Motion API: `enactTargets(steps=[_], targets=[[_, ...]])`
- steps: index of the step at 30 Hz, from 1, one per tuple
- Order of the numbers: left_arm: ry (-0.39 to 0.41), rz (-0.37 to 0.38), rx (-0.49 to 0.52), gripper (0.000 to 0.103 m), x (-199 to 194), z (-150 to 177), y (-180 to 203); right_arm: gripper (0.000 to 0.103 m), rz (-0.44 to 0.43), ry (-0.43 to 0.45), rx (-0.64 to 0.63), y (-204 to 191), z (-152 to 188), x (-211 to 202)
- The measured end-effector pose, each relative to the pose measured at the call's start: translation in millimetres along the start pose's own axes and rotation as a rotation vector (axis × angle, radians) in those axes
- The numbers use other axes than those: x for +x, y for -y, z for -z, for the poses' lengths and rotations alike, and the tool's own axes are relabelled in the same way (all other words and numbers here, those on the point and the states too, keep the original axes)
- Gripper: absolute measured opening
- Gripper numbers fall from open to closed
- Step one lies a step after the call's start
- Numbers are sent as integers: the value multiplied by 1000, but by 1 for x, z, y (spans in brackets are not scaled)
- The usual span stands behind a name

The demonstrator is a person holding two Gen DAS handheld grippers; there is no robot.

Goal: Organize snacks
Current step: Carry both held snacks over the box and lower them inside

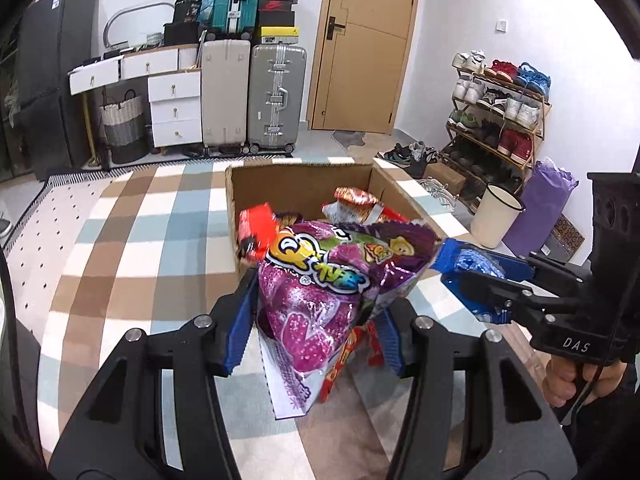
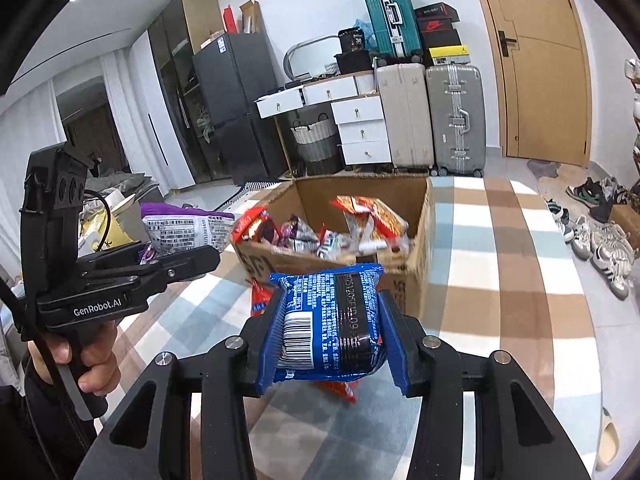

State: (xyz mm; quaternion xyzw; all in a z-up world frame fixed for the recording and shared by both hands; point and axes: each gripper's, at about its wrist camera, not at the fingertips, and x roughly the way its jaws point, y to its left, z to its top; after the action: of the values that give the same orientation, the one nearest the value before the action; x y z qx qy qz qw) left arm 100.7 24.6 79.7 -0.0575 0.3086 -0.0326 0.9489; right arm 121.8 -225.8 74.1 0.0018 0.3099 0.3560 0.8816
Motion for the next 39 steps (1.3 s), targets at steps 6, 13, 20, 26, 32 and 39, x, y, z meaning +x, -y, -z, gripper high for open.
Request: enactTargets(steps=[6, 13, 20, 26, 32, 39], targets=[[18, 3, 19, 51, 2, -18, 9, 45, -5, 21, -10, -5, -15, 3], [12, 0, 28, 51, 17, -32, 11, 45, -2, 34, -7, -4, -32, 11], [-8, 5, 22, 51, 38, -45, 12, 45, -3, 22, 1, 1, -47, 22], [-29, -2, 20, 51, 57, -55, 8, 45, 12, -2, 1, 6, -57, 33], [-53, -7, 21, 51, 79, -62, 5, 45, 13, -31, 4, 10, -62, 52], [-77, -14, 35, 51, 104, -63, 6, 45, 22, -67, 6, 16, -69, 70]])
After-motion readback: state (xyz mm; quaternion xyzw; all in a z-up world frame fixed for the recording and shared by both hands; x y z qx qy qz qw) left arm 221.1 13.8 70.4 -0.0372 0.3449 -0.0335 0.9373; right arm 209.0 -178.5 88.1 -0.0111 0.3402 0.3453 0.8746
